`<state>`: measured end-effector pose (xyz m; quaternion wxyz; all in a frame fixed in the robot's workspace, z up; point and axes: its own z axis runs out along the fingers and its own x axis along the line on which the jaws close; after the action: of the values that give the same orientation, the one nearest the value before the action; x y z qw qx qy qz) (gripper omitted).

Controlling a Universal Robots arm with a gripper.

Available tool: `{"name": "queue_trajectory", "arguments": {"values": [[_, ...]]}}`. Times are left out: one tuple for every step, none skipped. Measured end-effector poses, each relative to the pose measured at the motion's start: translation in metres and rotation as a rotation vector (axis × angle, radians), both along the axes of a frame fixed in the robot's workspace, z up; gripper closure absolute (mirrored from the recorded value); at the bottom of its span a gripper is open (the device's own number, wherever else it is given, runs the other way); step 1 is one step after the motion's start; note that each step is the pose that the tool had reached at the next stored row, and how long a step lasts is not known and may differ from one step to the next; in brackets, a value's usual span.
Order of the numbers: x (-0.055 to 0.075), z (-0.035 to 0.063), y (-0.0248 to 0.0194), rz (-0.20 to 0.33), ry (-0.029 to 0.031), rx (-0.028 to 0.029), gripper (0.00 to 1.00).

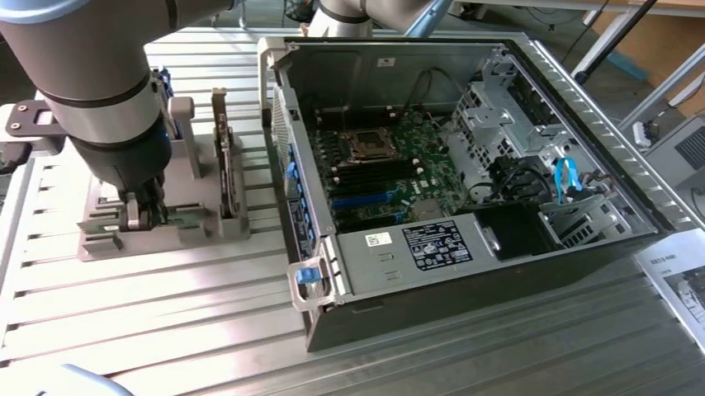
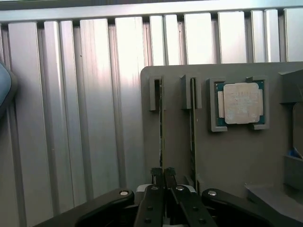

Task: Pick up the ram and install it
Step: 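Pick up the ram and move it above insertion slot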

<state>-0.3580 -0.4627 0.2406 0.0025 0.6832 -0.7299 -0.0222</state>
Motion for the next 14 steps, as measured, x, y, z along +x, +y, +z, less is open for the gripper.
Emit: {"name": "queue_trajectory", "arguments": {"values": [[0.000,0.0027,0.0000,0.000,0.0001,-0.0001,0.87],[0.000,0.0053,0.0000,0.000,0.0002,-0.0002,0.87],[0.000,0.0079,0.0000,0.000,0.0001,0.0000,0.87],[0.000,0.0108,0.0000,0.000,0.0001,0.0000,0.87],[0.000,0.0145,0.0000,0.000,0.0000,0.0000,0.87],[0.000,0.0170,0.0000,0.000,0.0001,-0.0001,0.87],[0.000,0.0210,0.0000,0.000,0.0001,-0.0002,0.87],[0.000,0.0242,0.0000,0.001,0.0001,-0.0001,0.87],[0.000,0.0273,0.0000,0.001,0.0001,-0.0002,0.87],[0.000,0.0304,0.0000,0.001,0.0002,-0.0004,0.87],[0.000,0.0331,0.0000,0.002,0.0001,-0.0006,0.87],[0.000,0.0358,0.0000,0.002,0.0001,-0.0008,0.87],[0.000,0.0379,0.0000,0.002,0.0000,-0.0008,0.87],[0.000,0.0401,0.0000,0.003,0.0001,-0.0011,0.87]]}}
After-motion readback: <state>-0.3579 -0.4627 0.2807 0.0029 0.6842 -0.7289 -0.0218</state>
